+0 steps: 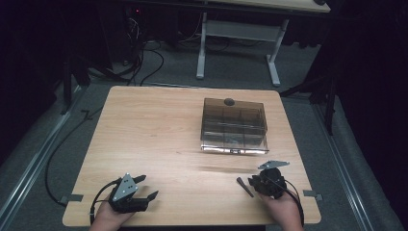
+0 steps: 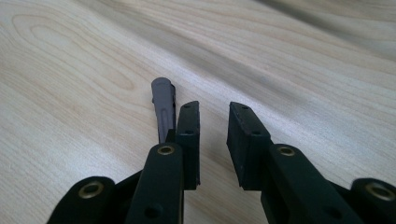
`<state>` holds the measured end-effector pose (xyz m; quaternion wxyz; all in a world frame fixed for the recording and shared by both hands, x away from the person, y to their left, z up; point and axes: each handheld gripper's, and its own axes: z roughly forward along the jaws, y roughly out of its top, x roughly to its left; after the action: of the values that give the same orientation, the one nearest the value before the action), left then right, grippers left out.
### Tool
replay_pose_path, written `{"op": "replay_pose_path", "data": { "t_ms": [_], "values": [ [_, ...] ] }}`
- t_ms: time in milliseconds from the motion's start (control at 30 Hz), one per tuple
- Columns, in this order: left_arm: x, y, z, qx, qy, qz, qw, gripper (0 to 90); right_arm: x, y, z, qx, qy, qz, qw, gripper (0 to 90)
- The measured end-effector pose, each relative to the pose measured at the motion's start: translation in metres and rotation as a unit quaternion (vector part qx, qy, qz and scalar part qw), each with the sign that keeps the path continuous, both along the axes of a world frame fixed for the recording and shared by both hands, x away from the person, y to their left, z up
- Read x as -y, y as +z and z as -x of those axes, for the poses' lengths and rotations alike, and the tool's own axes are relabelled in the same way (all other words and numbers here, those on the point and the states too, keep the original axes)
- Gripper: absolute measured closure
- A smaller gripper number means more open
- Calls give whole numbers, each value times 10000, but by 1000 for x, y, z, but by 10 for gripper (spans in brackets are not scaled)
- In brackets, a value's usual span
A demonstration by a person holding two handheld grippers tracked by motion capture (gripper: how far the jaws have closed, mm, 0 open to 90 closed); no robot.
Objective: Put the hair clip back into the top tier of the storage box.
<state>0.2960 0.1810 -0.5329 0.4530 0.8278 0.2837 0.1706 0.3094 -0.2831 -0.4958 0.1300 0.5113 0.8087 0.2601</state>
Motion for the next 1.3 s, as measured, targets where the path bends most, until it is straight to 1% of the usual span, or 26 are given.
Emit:
{"op": "replay_pose_path", "data": {
  "t_ms": [67, 167, 233, 467, 633, 800, 867, 967, 1067, 1167, 1233, 1300],
  "values": [
    [0, 0, 0, -12, 4, -11, 10000, 274, 1, 1, -2, -101, 77, 18, 9999, 750],
    [1, 0, -1, -19, 2, -30, 10000, 274, 1, 3, -4, -252, 104, 73, 9996, 750],
    [1, 0, -1, -19, 1, -32, 10000, 274, 1, 4, -6, -388, 167, 60, 9991, 751],
    [1, 0, -1, -17, -19, -39, 10000, 274, 1, 6, -11, -677, 265, 154, 9972, 754],
    [1, 0, -1, -20, -34, -35, 10000, 274, 2, 10, -14, -783, 288, 250, 9962, 754],
    [0, 0, 0, -12, -12, -3, 10000, 272, 4, 14, -16, -898, 273, 205, 9954, 753],
    [0, 0, 0, -5, -12, -4, 10000, 272, 4, 14, -17, -952, 274, 227, 9948, 753],
    [1, 0, 0, 20, -20, -11, 10000, 272, 3, 13, -17, -1024, 367, 341, 9935, 753],
    [1, 0, 0, -13, -13, -12, 10000, 272, 3, 14, -17, -1101, 389, 403, 9923, 753],
    [1, 0, 0, 5, -24, -33, 10000, 272, 3, 16, -18, -1177, 437, 532, 9907, 753],
    [1, 0, 0, -5, -36, -46, 10000, 272, 3, 18, -18, -1201, 460, 529, 9903, 753],
    [1, 0, -1, -16, -39, -38, 10000, 272, 2, 21, -19, -1217, 502, 583, 9896, 753]
  ]
}}
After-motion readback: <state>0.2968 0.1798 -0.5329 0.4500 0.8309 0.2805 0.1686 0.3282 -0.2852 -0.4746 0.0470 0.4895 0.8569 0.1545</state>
